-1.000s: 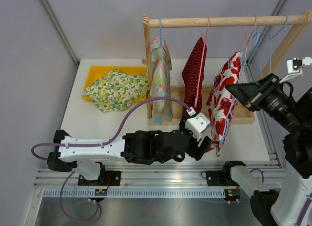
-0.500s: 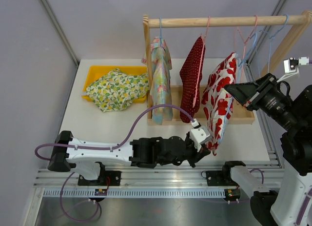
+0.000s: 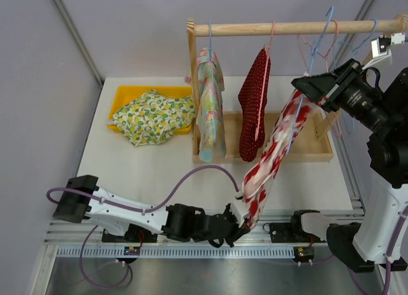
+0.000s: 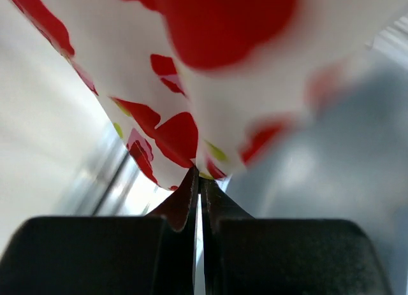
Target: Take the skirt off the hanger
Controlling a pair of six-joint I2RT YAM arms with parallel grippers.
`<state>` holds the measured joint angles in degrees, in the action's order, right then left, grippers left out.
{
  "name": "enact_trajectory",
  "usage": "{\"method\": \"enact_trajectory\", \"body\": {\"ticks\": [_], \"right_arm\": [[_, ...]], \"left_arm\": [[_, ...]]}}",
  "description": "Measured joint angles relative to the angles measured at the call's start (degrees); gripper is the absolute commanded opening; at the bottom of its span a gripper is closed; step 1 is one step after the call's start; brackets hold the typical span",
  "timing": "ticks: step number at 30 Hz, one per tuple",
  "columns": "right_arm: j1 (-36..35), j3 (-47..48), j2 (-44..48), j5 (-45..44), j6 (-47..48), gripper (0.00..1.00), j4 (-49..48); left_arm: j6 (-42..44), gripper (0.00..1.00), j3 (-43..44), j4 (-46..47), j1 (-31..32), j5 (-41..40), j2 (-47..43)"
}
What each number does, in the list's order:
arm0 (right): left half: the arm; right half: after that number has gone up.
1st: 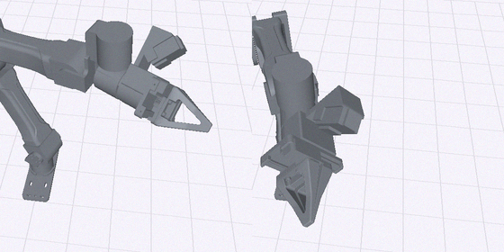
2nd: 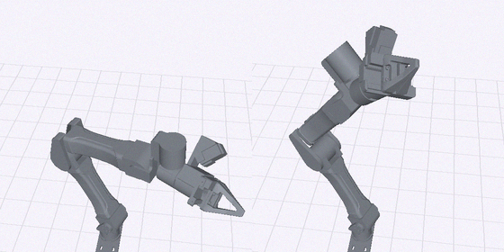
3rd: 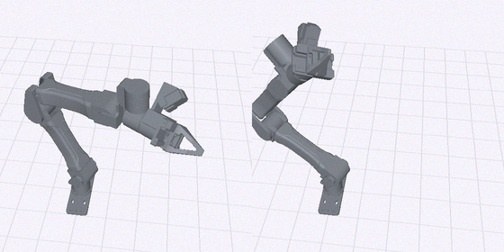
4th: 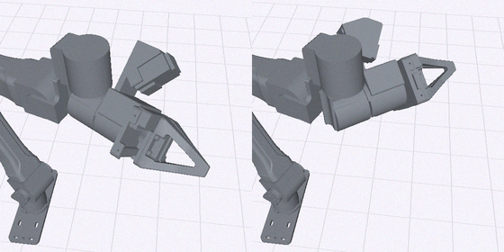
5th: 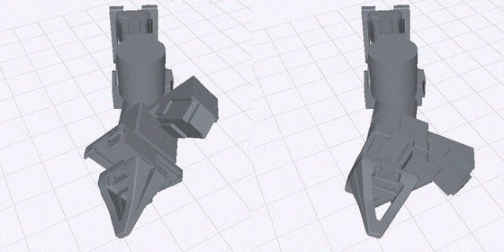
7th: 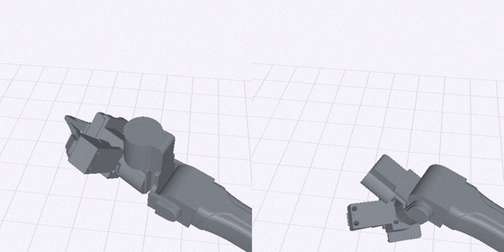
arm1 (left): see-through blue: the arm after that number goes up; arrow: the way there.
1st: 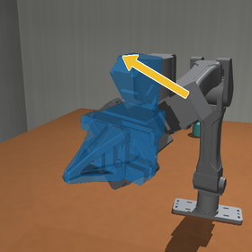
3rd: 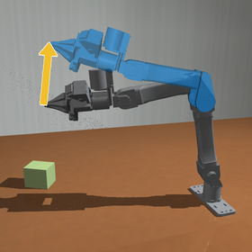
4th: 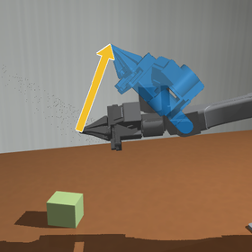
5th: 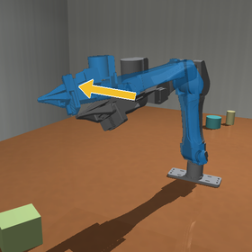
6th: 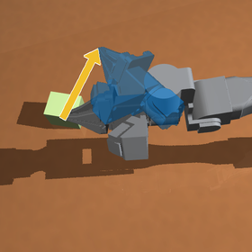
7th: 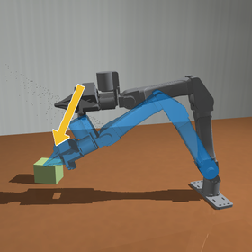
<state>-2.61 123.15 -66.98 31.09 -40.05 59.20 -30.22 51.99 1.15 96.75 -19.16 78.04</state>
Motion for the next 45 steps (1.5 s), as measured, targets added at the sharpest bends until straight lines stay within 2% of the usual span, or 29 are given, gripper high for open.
{"method": "enact_trajectory", "body": {"ticks": [5, 11, 20, 27, 34, 35, 36, 37, 39, 41, 45], "right_arm": [[0.0, -0.35, -2.54, -0.59, 1.03, 0.0, -4.33], [0.0, -4.76, -3.41, -0.5, 1.4, 0.0, -8.79], [0.02, -10.1, -9.62, -1.22, 3.74, 0.0, -14.58], [0.15, -22.43, -5.16, -3.56, 4.7, 0.0, -18.14], [0.15, -26.43, 1.86, -4.79, 5.07, 0.02, -17.57], [0.15, -26.43, 2.19, -5.14, 5.18, 0.06, -17.31], [0.15, -26.43, 2.32, -5.42, 5.29, 0.15, -17.2], [0.15, -26.43, 2.36, -5.92, 5.4, 0.48, -17.03], [0.15, -26.45, 2.43, -6.82, 5.64, 0.75, -15.69], [0.15, -26.47, 2.73, -8.02, 6.45, 0.87, -13.97], [0.15, -26.47, 4.44, -10.58, 8.07, 0.9, -10.86]], "left_arm": [[-5.75, 0.0, -4.85, -7.26, 6.08, -2.95, 0.0], [-9.51, 0.0, -4.57, -16.2, 8.46, -7.26, -2.1], [-11.02, 0.0, 9.31, -38.23, 8.72, -19.52, -8.66], [-11.61, 0.0, 14.05, -54.47, 3.17, -26.73, -16.17], [-11.19, 0.0, 19.43, -68.13, -2.25, -31.91, -21.97], [-10.43, 0.0, 20.79, -68.89, -3.74, -32.48, -22.67], [-8.92, 0.0, 22.23, -68.98, -6.03, -32.83, -23.56], [-6.97, 0.0, 23.45, -68.5, -8.26, -32.96, -24.44], [-2.27, 0.0, 25.4, -66.64, -13.94, -32.5, -25.88], [2.75, 0.0, 27.63, -64.43, -19.23, -31.98, -26.29], [13.33, 0.0, 33.59, -59.19, -29.86, -28.96, -23.28]]}}
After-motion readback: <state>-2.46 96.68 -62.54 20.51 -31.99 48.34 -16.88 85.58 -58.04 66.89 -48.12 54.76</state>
